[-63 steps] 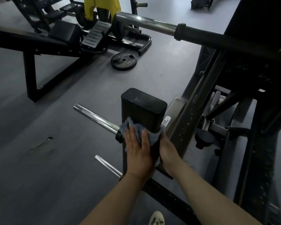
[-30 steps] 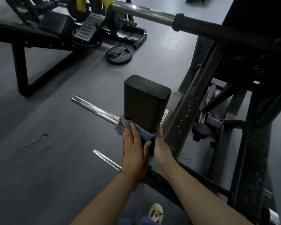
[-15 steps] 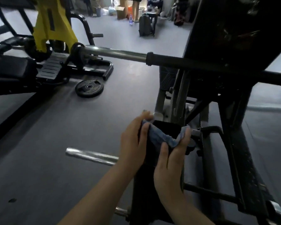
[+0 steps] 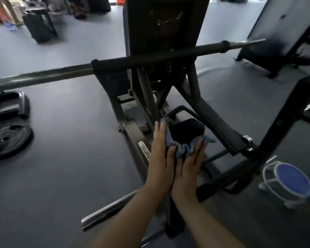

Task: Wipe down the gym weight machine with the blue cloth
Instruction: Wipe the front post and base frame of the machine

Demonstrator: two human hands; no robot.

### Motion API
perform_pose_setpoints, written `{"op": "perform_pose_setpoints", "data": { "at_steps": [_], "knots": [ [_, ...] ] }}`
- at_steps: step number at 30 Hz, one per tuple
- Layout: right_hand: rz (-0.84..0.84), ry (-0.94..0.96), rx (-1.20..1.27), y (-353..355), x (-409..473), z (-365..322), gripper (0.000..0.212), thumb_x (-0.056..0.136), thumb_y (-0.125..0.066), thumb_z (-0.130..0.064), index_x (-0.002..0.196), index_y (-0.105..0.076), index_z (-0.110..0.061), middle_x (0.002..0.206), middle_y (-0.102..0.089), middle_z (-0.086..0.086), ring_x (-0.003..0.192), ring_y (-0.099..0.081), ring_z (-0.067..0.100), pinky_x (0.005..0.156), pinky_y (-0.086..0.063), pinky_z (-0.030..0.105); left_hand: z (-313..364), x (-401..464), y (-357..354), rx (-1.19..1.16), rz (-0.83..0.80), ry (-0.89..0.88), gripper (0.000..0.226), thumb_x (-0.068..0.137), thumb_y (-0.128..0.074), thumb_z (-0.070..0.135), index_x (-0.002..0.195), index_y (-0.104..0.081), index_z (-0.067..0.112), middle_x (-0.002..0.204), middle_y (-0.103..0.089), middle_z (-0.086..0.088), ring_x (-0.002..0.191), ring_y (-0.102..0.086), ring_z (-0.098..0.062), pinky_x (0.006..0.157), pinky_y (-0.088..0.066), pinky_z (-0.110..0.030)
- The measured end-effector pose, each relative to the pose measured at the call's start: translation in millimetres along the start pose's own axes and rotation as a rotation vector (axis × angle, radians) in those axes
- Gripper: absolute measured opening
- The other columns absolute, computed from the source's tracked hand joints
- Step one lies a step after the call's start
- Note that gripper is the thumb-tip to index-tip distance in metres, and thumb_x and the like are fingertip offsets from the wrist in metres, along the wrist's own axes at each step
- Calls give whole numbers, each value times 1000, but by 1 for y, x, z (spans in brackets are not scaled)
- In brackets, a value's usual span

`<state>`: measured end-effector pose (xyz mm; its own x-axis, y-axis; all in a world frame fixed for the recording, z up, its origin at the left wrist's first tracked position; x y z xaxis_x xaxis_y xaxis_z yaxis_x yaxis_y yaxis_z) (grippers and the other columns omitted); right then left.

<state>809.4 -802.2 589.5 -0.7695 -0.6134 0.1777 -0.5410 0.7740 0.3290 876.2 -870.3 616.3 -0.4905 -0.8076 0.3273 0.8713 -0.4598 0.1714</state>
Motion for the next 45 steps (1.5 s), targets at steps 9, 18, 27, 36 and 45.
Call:
{"op": "perform_pose_setpoints", "data": {
  "at_steps": [9,18,27,36,45],
  "knots": [
    [-30,-159,-197,-11,-24,19,73,98,-40,-25,127,25,-40,151,26,-8,145,13,14,119,-8,42,-54,-29,-11,-319,-161,698,55,98,-19,48,138,-44,20,128,-57,-4,113,-54,-14,101,-41,-27],
    [78,80,-289,-10,0,-30,72,86,-19,-66,134,29,-42,145,34,-15,139,28,5,103,23,9,-29,34,-1,-531,-159,527,60,86,-17,63,103,-64,31,119,-63,-7,112,-59,-21,99,-45,-38],
    [-59,-93,-329,-21,-29,51,77,78,-12,-79,125,43,-52,143,38,-18,144,16,22,119,-12,47,-97,-14,-24,-240,-321,951,37,104,-26,27,100,-58,8,108,-60,-21,86,-58,-22,65,-48,-16],
    [-11,-27,-287,-14,-19,23,75,84,-18,-70,127,39,-49,135,44,-30,143,20,12,119,-8,45,-80,-2,-18,-422,-174,952,54,91,-30,61,110,-58,18,117,-60,-12,103,-57,-26,103,-40,-42],
    [-11,222,-351,-9,1,1,71,93,-11,-64,143,26,-31,148,28,-19,142,23,14,113,15,16,-54,26,-11,-524,77,626,45,95,-29,54,85,-66,30,87,-71,8,92,-65,-10,87,-51,-26]
  ]
}}
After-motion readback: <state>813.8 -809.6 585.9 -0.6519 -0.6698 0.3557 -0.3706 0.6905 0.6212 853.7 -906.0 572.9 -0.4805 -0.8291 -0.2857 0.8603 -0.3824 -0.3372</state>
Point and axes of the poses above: each hand's wrist, its own x-axis towards the middle knuckle, its own y-axis out of the back of the hand, z = x × y, the point moved 9 cm from there along x, towards the middle knuckle
